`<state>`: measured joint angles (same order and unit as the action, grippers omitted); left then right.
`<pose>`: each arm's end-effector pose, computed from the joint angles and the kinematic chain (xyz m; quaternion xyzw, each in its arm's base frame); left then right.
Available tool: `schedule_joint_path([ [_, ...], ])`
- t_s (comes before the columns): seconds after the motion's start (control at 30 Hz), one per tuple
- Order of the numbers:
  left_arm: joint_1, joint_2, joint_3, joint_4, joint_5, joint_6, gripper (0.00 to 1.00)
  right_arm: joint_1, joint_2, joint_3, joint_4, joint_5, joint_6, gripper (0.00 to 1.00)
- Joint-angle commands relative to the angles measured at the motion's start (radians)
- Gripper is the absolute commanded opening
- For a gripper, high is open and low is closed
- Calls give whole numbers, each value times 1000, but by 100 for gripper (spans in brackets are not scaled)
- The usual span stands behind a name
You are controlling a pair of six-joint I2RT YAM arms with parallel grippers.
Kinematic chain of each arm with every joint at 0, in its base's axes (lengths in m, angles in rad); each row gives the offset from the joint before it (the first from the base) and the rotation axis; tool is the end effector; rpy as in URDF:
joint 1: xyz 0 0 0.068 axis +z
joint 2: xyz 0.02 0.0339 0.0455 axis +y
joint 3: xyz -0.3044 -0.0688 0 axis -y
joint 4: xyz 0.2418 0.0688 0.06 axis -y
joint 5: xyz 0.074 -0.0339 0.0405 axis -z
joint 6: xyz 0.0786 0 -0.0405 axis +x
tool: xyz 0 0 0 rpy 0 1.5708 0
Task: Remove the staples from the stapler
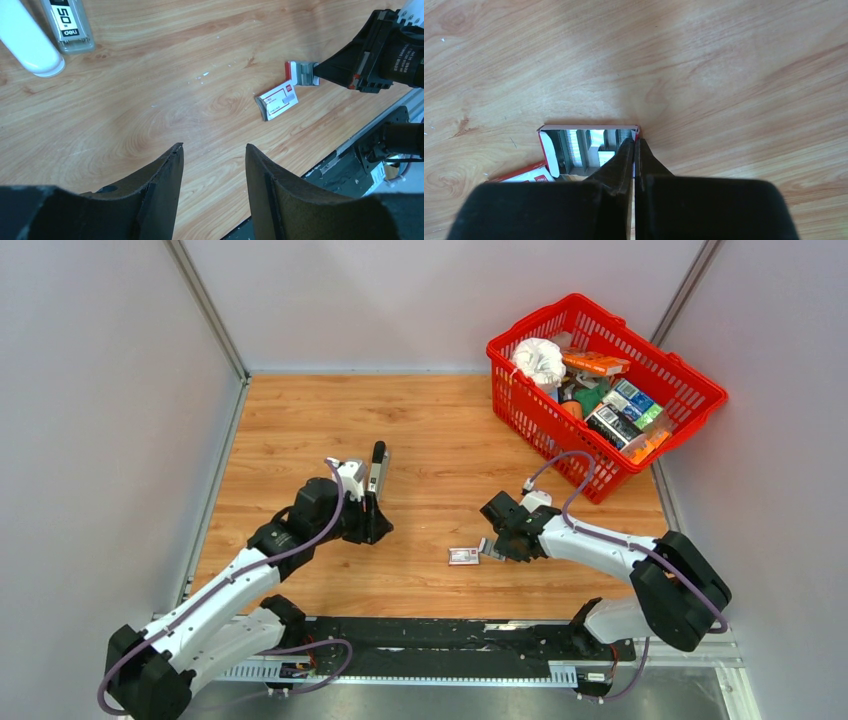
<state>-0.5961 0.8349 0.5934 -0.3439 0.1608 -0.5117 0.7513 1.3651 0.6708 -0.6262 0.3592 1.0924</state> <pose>0.1511 -0.1177 0.2558 0.0750 0.8758 -0.3082 0.3638 0.1786 0.1290 0.1599 0.1877 0.9583 -0.0093 0.2154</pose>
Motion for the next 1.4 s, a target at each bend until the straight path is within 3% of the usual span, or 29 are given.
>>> schedule_joint_path([
  [0.0, -13, 38, -14, 68, 34, -13, 56, 0, 5, -24, -6, -6, -38, 0],
  [0.47, -88, 193, -23, 141, 29, -33, 55, 45, -55, -43, -93, 46, -26, 0],
  [0.73, -122, 285, -52, 218, 20, -53, 49, 65, -73, -53, -90, 41, -26, 0],
  [0.93, -137, 365, -53, 279, 36, -67, 37, 72, -64, -47, -78, 38, -37, 0],
  [1.1, -145, 429, -49, 312, 43, -70, 17, 72, -63, -48, -63, 30, -45, 0],
  [1.13, -145, 435, -49, 321, 49, -73, 6, 71, -64, -48, -58, 27, -48, 0],
  [1.2, -149, 454, -47, 335, 54, -79, 0, 72, -69, -59, -46, 29, -54, 0],
  [1.37, -162, 492, -41, 368, 63, -87, 0, 72, -69, -65, -21, 20, -77, 0],
])
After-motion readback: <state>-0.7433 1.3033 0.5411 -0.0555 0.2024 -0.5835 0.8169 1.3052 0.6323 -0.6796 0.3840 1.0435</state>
